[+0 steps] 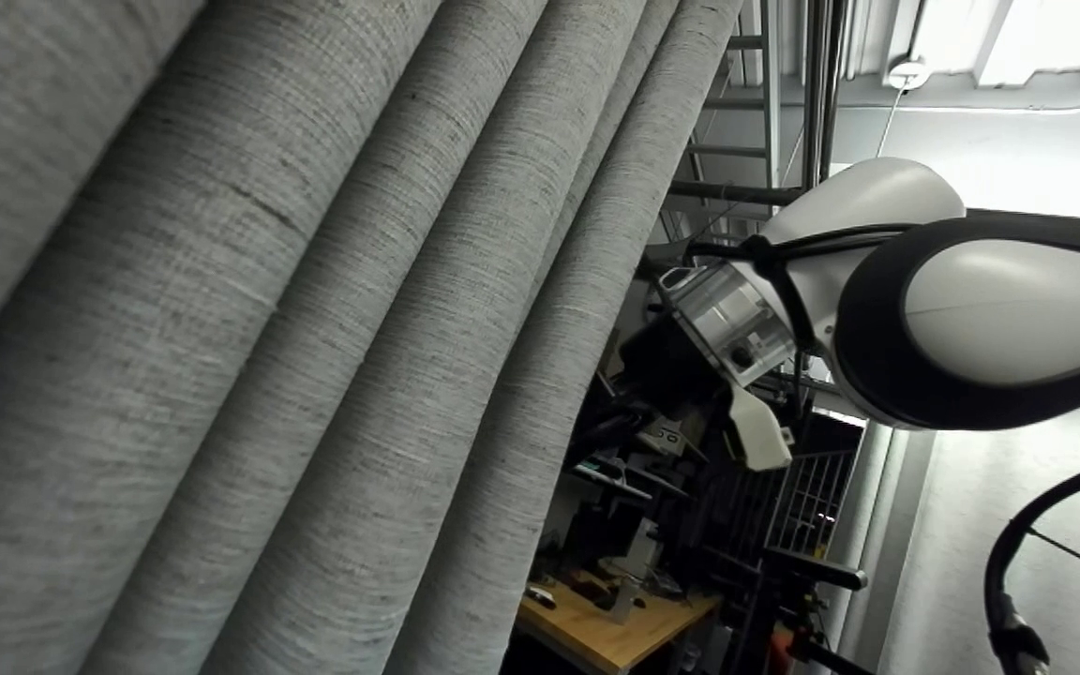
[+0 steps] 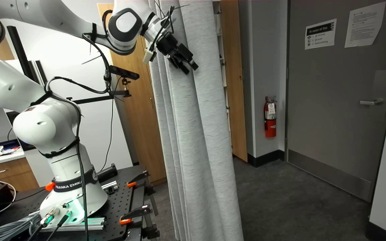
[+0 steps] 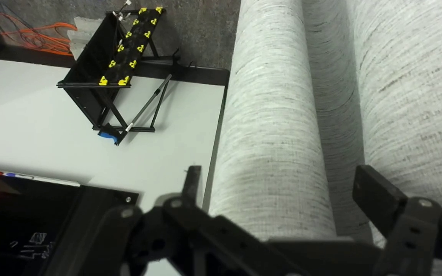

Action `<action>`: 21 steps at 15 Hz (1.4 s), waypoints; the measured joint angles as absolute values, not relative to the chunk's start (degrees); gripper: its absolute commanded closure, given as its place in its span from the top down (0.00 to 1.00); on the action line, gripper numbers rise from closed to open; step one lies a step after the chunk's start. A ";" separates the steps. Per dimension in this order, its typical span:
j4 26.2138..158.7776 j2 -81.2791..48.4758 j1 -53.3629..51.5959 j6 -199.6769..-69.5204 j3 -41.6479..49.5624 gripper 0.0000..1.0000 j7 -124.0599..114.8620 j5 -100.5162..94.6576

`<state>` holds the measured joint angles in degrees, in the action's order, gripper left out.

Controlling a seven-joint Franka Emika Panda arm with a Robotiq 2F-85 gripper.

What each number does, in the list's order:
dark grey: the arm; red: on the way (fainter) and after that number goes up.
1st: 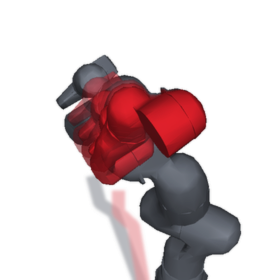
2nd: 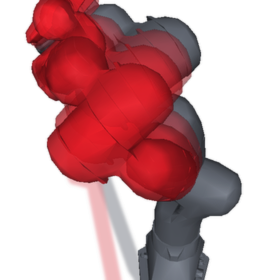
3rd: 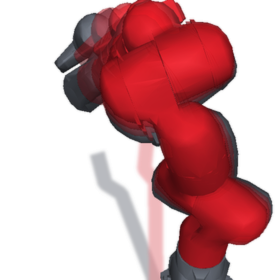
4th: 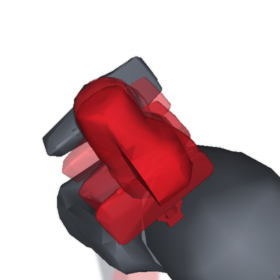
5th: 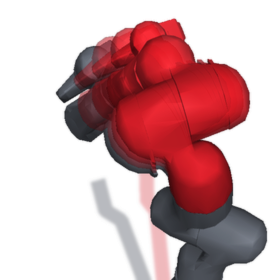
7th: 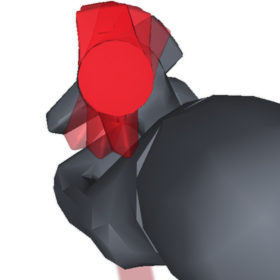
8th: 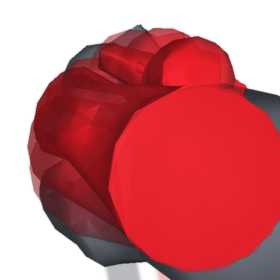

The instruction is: Pull the curtain to the right

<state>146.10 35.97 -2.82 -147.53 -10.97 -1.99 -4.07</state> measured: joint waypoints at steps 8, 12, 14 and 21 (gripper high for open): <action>139.82 26.42 -0.68 -159.02 -9.88 1.00 -2.06 -4.08; 135.86 22.68 -0.46 -163.23 -9.88 0.97 -2.08 -4.14; 134.27 21.57 -0.21 -164.56 -10.06 0.73 -2.42 -4.62; 131.51 20.37 3.32 -165.82 -13.00 0.20 -4.22 -7.32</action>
